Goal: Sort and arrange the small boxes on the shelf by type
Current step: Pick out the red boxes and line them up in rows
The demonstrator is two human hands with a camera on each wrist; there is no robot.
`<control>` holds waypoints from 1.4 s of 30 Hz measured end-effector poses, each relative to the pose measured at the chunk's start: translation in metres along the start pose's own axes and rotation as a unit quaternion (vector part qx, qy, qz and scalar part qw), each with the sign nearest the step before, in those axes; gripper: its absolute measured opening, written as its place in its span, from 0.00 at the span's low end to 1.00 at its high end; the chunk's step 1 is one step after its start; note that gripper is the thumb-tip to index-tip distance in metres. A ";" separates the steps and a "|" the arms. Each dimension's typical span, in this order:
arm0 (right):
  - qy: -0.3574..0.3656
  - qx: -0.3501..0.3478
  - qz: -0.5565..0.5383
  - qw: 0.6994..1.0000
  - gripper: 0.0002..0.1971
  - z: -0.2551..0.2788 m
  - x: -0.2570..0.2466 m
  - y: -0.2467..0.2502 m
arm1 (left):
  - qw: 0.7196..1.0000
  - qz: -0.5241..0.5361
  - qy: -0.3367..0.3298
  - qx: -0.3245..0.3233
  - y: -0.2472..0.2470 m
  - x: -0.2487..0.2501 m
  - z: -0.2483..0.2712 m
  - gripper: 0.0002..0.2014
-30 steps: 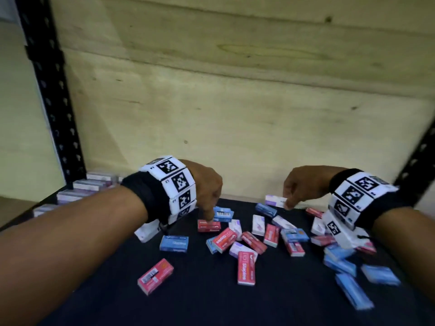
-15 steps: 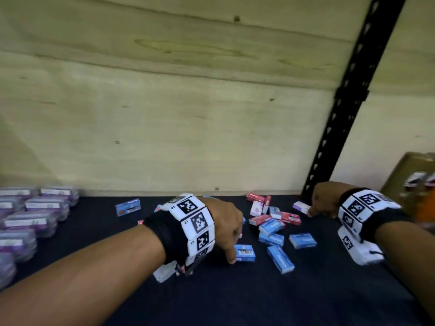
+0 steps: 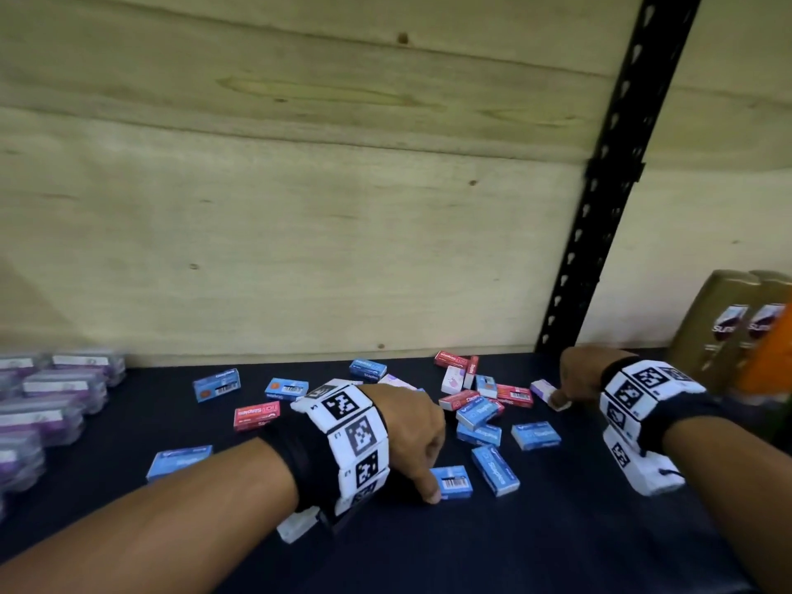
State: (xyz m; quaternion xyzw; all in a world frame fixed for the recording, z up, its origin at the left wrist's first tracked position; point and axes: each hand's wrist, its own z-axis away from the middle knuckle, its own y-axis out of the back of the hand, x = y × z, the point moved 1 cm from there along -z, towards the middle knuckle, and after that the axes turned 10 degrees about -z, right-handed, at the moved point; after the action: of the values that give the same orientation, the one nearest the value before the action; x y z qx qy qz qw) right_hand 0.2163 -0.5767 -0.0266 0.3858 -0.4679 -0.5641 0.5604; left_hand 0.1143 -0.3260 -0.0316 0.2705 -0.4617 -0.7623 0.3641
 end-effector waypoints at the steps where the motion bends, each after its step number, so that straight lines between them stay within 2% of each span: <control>1: 0.003 0.006 -0.004 1.000 0.19 0.001 -0.004 0.002 | 1.000 0.008 0.000 0.000 0.000 -0.002 0.001 0.22; 5: 0.056 0.030 -0.031 0.998 0.20 0.001 -0.022 0.015 | 1.000 0.022 0.018 0.010 0.000 -0.015 0.010 0.22; 12: 0.184 0.040 -0.071 0.980 0.14 -0.003 -0.069 0.024 | 0.995 0.038 0.085 0.033 -0.003 -0.061 0.027 0.16; 22: 0.248 -0.010 -0.060 0.967 0.19 -0.016 -0.131 0.023 | 0.982 0.037 0.176 0.051 -0.008 -0.144 0.054 0.10; 28: 0.321 -0.027 -0.047 0.946 0.19 -0.010 -0.183 0.030 | 0.973 0.047 0.223 0.022 -0.019 -0.179 0.083 0.11; 35: 0.407 -0.038 -0.049 0.911 0.20 0.006 -0.251 0.026 | 0.965 0.076 0.251 -0.029 -0.040 -0.191 0.114 0.14; 42: 0.424 -0.048 -0.020 0.904 0.21 0.017 -0.293 0.019 | 0.963 0.074 0.248 -0.069 -0.063 -0.183 0.123 0.18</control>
State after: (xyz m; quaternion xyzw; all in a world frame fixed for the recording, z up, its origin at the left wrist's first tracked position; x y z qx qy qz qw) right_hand 0.2269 -0.2825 -0.0295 0.5704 -0.1502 -0.3803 0.7123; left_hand 0.1108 -0.0965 -0.0217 0.3907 -0.3216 -0.6722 0.5405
